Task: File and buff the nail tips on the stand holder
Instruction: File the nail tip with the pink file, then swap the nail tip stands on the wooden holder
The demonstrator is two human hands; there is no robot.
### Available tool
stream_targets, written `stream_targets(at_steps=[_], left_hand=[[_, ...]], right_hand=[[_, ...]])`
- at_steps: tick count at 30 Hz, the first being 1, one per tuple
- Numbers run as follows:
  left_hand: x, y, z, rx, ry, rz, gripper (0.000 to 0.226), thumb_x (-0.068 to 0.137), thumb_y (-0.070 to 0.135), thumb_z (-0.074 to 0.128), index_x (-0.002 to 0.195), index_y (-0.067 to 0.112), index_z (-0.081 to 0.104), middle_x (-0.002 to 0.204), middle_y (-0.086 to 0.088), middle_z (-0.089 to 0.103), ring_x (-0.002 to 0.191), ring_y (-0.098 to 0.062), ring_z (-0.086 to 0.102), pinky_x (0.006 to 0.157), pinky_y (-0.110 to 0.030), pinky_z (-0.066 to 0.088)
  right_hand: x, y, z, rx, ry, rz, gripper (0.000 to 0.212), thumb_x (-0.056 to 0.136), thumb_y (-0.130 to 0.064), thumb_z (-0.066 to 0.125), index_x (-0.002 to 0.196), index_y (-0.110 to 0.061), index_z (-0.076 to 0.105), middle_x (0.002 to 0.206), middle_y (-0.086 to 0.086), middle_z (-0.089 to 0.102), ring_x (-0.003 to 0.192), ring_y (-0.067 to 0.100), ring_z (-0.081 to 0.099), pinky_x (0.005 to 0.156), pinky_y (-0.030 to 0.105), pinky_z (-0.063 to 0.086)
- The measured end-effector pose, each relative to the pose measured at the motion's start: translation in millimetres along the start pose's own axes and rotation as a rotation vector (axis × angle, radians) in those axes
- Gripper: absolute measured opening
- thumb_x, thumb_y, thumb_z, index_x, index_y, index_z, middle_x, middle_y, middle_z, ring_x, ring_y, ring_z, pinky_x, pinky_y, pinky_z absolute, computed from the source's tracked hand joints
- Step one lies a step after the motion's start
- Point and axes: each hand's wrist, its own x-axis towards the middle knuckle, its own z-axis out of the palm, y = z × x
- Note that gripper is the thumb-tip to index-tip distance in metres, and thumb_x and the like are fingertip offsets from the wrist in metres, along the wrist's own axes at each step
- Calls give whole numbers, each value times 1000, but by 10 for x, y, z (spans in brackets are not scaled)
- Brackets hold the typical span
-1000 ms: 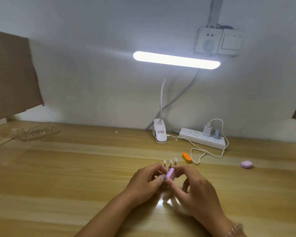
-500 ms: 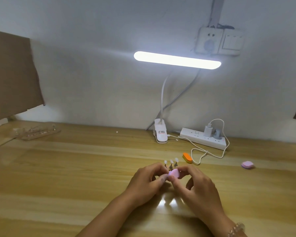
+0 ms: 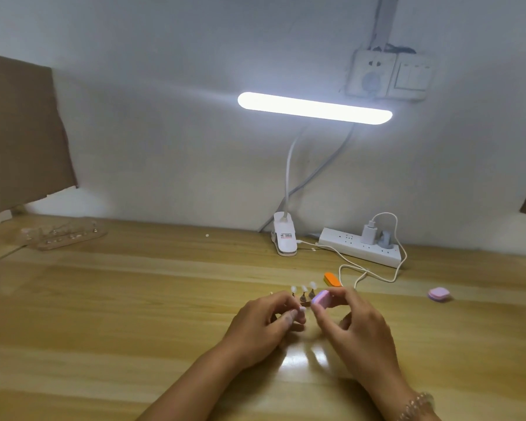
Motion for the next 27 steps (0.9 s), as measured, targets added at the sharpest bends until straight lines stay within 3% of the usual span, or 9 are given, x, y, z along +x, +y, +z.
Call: stream_targets(at_steps=[2,5,7,9,11,13,16,23,27], left_hand=[[-2,7,5,-2,4,-4,13,100,16,54,97,23,64,95,8,75,87,-6,73,62,-25,48],[21,10,-4,127,30,26,12,93,28,52,93,35,63,87,16,71,69,-7,65,65,-34,52],[22,25,0,102,86,60,15,97,21,54,91,32,62,89,16,73,64,1,61,64,-32,51],[22,45,4,100,220,106,16,100,15,56,91,27,63,91,17,74,60,8,59,62,-24,46],[38,55,-4,129,392,147,17,99,13,58,91,28,62,89,19,73,57,2,59,57,-18,43],[75,71,-30,131,526,144,17,96,12,61,92,28,63,88,20,72,56,-7,62,55,-18,44],[140,74,-97,82,624,104,18,96,13,61,91,30,62,89,20,72,59,-7,63,55,-17,46],[216,11,-89,189,487,62,21,94,16,65,87,35,67,95,15,60,88,-4,56,69,-11,39],[210,-24,-56,354,410,90,12,95,19,64,91,30,66,92,19,65,93,-8,55,87,-29,43]], right_hand=[[-16,-1,-4,25,11,-27,20,79,-42,74,92,-39,59,91,-25,63,60,8,59,58,27,48],[-75,-63,31,-19,-72,-95,24,75,-53,68,94,-42,58,96,-26,62,61,6,59,55,22,46],[-28,-30,35,-11,-53,-32,23,75,-50,72,90,-42,56,89,-26,63,65,5,59,57,20,43],[20,43,3,58,0,49,20,78,-44,74,88,-41,57,87,-25,64,62,7,59,59,26,47],[9,68,-23,92,0,70,18,78,-46,71,89,-42,58,90,-25,65,59,9,59,60,32,50],[-33,32,-20,73,-30,35,19,77,-51,68,90,-43,57,93,-27,63,61,9,59,60,30,49],[-69,-30,2,26,-70,-17,24,75,-56,64,93,-42,57,95,-27,60,63,6,60,60,27,48],[-41,-36,-10,28,-69,34,25,76,-55,67,94,-42,58,90,-25,63,66,6,60,64,29,49],[-38,-37,-3,23,-88,55,26,76,-58,66,95,-44,57,93,-28,62,67,4,60,65,26,48]])
